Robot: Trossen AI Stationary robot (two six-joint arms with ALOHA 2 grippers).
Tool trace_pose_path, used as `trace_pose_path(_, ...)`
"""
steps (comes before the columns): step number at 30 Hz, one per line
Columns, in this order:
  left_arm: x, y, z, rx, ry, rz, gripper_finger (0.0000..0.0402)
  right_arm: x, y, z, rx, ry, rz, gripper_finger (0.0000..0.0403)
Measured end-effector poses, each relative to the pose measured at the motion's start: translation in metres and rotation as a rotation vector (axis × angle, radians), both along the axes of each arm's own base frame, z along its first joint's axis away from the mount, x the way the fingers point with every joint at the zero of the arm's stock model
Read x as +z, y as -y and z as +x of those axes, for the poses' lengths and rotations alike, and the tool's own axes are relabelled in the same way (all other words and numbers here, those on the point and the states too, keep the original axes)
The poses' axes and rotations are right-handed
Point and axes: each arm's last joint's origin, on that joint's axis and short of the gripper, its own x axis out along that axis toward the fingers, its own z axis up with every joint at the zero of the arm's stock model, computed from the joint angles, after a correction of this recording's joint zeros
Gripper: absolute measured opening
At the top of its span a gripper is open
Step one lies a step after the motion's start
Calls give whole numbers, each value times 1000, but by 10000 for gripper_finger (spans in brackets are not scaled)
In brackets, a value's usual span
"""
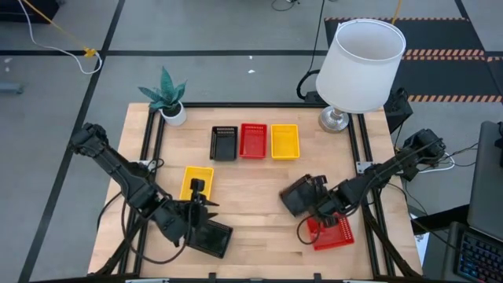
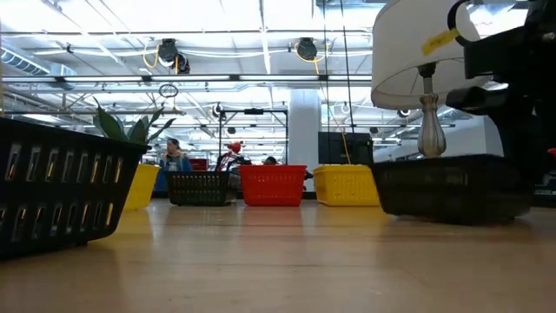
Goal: Stack baskets by color
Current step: Stack the middle right black bin on the top left black bin
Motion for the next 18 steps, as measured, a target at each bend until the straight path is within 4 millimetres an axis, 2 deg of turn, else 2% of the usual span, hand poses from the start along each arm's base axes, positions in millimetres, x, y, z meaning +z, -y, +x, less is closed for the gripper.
trace_pose_path(3,2,-5,6,15,18,-1,129,0,1,3,28,16,2,10)
trace_pose_path(7,4,-10,12,22,45,4,129,7,-1,8,48,50,8,14)
trace_pose_path(18,6,-19,20,35,62,14,129,52,-12,30,123,182,21,4)
